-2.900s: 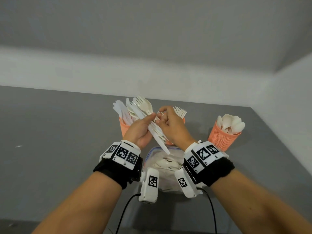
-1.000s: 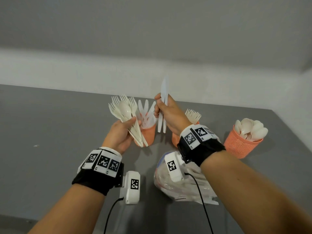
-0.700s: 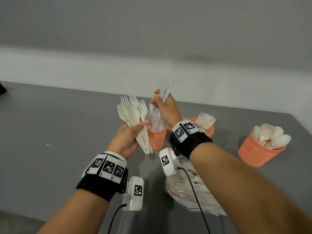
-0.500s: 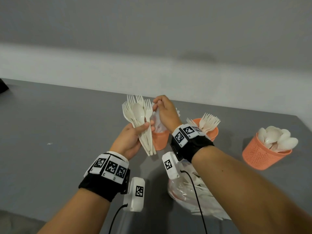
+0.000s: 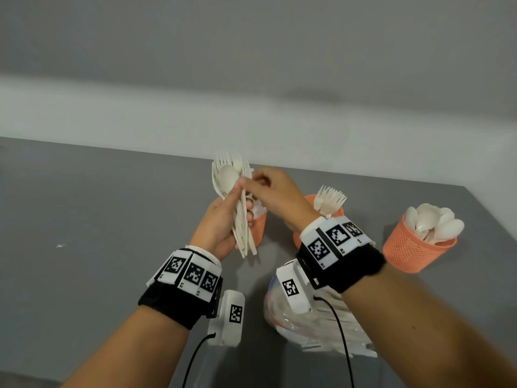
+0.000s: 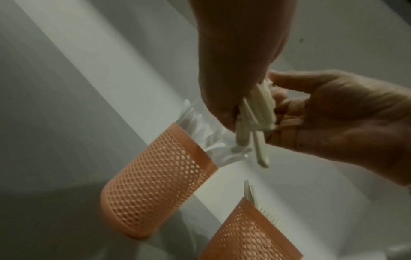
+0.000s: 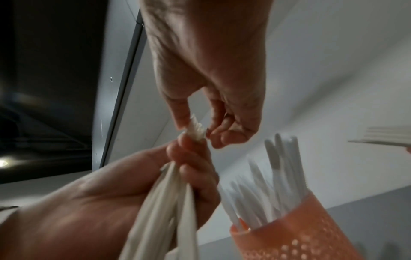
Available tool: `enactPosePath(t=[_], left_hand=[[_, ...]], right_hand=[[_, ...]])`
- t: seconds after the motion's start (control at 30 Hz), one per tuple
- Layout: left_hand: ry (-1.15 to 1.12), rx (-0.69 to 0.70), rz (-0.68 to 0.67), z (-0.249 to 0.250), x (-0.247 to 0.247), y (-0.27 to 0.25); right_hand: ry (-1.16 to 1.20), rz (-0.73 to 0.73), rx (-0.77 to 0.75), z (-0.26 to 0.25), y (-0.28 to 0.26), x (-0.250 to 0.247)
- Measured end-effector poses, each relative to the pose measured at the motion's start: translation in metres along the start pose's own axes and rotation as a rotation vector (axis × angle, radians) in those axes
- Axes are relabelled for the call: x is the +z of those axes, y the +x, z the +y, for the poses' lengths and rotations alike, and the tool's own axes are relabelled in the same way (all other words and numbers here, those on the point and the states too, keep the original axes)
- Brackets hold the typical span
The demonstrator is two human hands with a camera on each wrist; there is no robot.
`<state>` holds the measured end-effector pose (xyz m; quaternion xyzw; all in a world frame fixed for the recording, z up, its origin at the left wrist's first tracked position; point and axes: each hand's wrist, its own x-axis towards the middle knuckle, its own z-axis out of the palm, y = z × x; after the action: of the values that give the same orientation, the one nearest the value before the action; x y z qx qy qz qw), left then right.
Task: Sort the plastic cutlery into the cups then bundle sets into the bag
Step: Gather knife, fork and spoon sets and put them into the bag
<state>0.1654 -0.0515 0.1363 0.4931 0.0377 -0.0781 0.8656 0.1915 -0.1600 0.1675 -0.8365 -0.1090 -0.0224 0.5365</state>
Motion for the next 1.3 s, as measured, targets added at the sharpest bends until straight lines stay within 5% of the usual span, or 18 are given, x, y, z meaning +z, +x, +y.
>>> enactPosePath(t=[0.37,0.53,0.87,1.07,1.3], left_hand=[[-0.022,-0.207,-0.214,-0.011,0.050,-0.019],[0.177,-0.140,-0.270,-0.026,0.076,-0.031],[0.280,-0.059,-0.519,-0.043,0.090,-0.048],[0.256,-0.122,-0.441,-0.050,0.094,-0.051],[0.338,-0.119,-0.428,-0.053,0.093,-0.055]], right_hand=[[0.583,0.201,0.217,0.013,-0.042,-0.044],[0.411,0.178,0.249,0.015,-0.066,-0.049],[0.699,0.066,0.422,0.028,-0.087,-0.080],[0.914,0.038,0.378,0.039,-0.086,-0.090],[0.873,0.229,0.460,0.042,-0.082,-0.089]])
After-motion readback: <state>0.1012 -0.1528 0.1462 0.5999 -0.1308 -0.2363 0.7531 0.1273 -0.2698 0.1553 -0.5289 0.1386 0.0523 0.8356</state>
